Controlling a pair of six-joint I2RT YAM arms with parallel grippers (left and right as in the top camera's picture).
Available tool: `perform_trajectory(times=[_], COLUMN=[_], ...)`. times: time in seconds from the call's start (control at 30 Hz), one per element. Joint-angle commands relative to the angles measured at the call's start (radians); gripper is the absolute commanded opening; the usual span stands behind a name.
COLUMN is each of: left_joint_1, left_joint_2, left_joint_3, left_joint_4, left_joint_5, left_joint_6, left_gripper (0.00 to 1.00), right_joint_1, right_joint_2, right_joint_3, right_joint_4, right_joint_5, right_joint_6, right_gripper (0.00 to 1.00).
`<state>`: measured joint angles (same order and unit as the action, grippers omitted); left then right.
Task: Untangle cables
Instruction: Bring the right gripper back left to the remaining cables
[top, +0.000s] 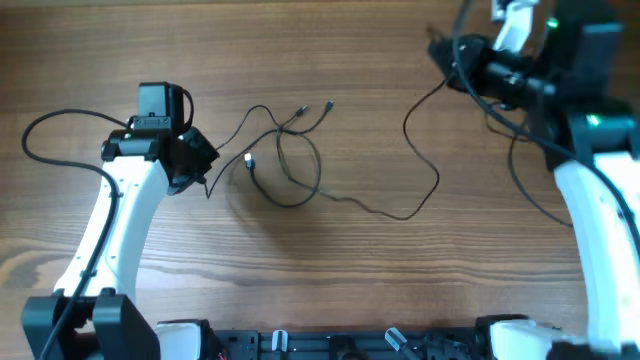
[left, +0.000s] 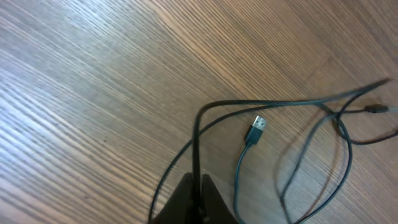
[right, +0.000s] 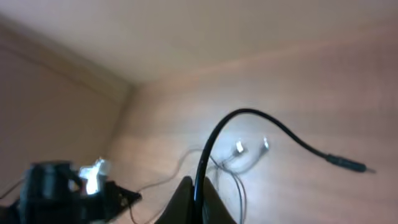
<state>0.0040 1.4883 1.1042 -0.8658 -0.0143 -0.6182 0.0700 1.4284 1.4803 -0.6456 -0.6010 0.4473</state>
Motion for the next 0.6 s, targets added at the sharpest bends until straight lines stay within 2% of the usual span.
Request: perform_trajectory(times=[0.0,0.07,0.1,0.17,0.2,0.23,0.3,0.33,0.43,0.57], left_joint_1=[0.006,0.003,0.001,-0.006,-0.011,-0.019,-0.036,-0.046,-0.07,-0.092], left_joint_2=[0.034,0.048,0.054,0.061,0.063,0.064,0.064,0.064,0.064,0.066], left_joint_3=[-0.001,-0.001,-0.001,-0.001,-0.001,-0.001,-0.001,-0.001,-0.001,-0.007], left_joint_4=[0.013,0.014,0.014,0.013,0.013,0.013,0.014,0.014,0.027,0.101], left_joint_5=[0.056,0.063,0.064,0.074,0.077,0.077,0.077,0.077,0.077,0.068], left_joint_6=[-0.003,-0.003,-0.003,-0.003,-0.003,-0.003,-0.003,-0.003,-0.003,-0.003], left_gripper=[0.08,0.11,0.15,0.35,0.57,0.69,0.82,0.86,0.87,0.87], right_joint_1=[0.014,0.041,0.056,0.089,0.105,0.119,0.14,0.148,0.177,0.198], right_joint_2=[0.11,0.169,0.194,0.245,0.27,0.294,0.337,0.353,0.404,0.439], right_joint_3=[0.002,0.002,0.002,0.002,0.002,0.002,0.002,0.002,0.002,0.001], right_joint_4=[-0.096,-0.127,-0.135,-0.157,-0.164,-0.173,-0.183,-0.185,-0.185,-0.217], right_joint_5=[-0.003,-0.003,-0.006,-0.008,-0.008,0.003,0.01,0.01,0.023,0.19], right_joint_6=[-0.004,-0.008,-0.021,-0.043,-0.056,-0.056,-0.056,-0.055,-0.056,-0.056], right_gripper=[0.04,0.04,0.04,0.04,0.04,0.04,0.04,0.04,0.06,0.08])
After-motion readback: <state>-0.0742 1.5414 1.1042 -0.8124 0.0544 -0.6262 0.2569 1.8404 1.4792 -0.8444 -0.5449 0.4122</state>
